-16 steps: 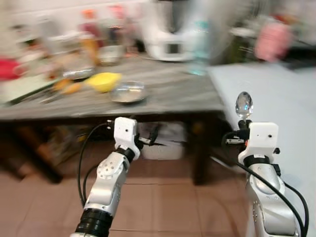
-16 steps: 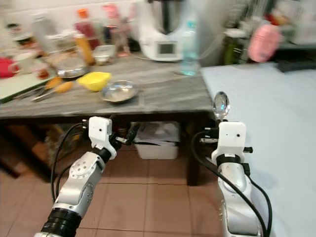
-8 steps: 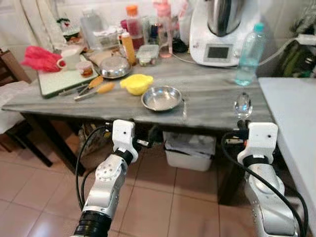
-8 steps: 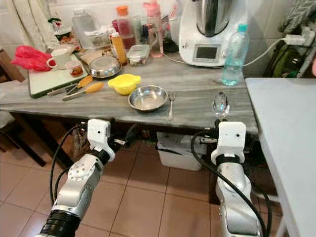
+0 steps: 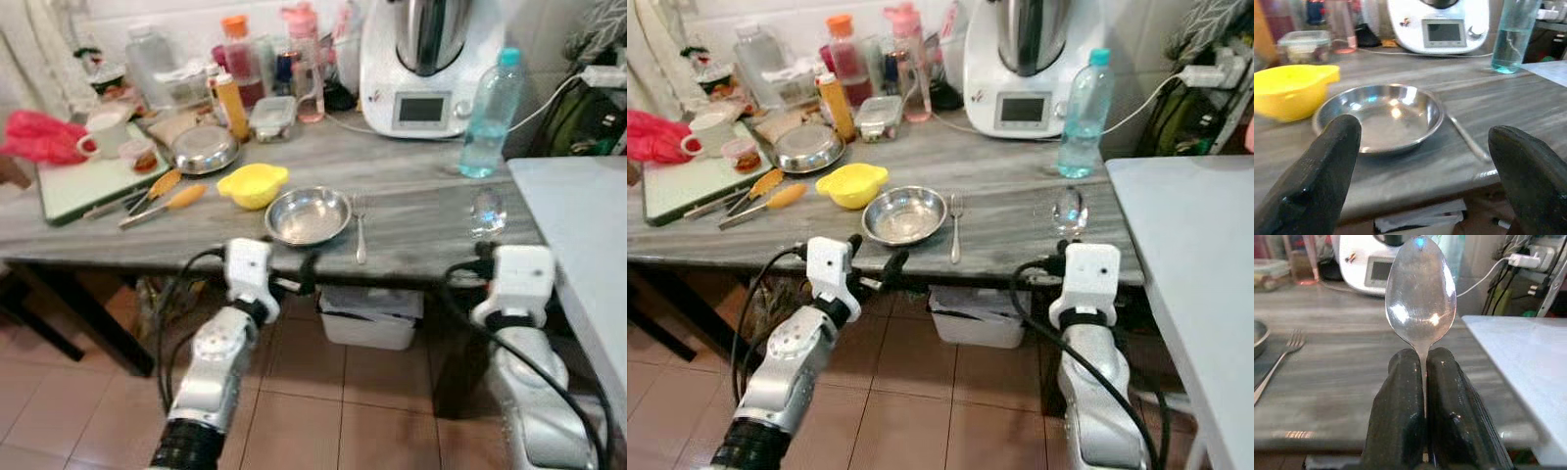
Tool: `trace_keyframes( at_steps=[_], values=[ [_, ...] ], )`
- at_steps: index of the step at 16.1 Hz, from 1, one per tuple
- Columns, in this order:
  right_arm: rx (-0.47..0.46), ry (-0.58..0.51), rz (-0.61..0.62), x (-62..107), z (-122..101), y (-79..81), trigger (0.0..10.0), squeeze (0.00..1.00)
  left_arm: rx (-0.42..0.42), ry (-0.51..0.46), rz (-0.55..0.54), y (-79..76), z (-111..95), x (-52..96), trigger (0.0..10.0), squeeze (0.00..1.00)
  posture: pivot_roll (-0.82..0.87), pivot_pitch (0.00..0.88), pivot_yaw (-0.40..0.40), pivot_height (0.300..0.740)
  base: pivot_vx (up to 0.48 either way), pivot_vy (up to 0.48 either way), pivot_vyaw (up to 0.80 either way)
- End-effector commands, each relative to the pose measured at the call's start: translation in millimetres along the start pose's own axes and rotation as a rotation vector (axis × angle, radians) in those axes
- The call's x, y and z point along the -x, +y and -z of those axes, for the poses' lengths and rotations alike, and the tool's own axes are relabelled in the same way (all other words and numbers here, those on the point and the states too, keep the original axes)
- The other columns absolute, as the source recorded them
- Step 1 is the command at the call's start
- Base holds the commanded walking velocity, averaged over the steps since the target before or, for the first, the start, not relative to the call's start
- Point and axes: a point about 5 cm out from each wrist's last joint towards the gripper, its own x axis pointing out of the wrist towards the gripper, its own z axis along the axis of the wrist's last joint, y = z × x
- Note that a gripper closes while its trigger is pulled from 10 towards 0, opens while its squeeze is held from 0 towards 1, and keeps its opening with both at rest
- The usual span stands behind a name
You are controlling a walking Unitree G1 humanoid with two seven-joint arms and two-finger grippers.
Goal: Setting the table
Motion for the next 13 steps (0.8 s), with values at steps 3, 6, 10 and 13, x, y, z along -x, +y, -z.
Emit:
trace_keyframes(
  at_steps=[3,6,10,13],
  values=[
    [-0.025,-0.026,-0.034,0.5,-6.4,13.2,10.0,0.0,-0.029,-0.003,-0.04,14.3,-4.6,3.2,10.0,0.0,-0.17,0.026,0.083,0.74,0.307,0.0,0.0],
    [-0.023,-0.023,-0.039,0.5,-5.7,14.2,10.0,0.0,-0.035,0.002,-0.045,16.2,-4.1,4.1,10.0,0.0,-0.16,0.026,0.082,0.74,0.29,0.0,0.0],
    [-0.026,-0.024,-0.041,-0.8,-6.0,15.7,10.0,0.0,-0.04,0.002,-0.052,19.1,-5.0,5.3,10.0,0.0,-0.15,0.027,0.081,0.74,0.288,0.0,0.0],
    [-0.03,-0.022,-0.038,-0.4,-5.3,16.5,10.0,0.0,-0.046,0.008,-0.047,21.3,-4.3,9.6,10.0,0.0,-0.15,0.03,0.085,0.74,0.261,0.0,0.0]
  ],
)
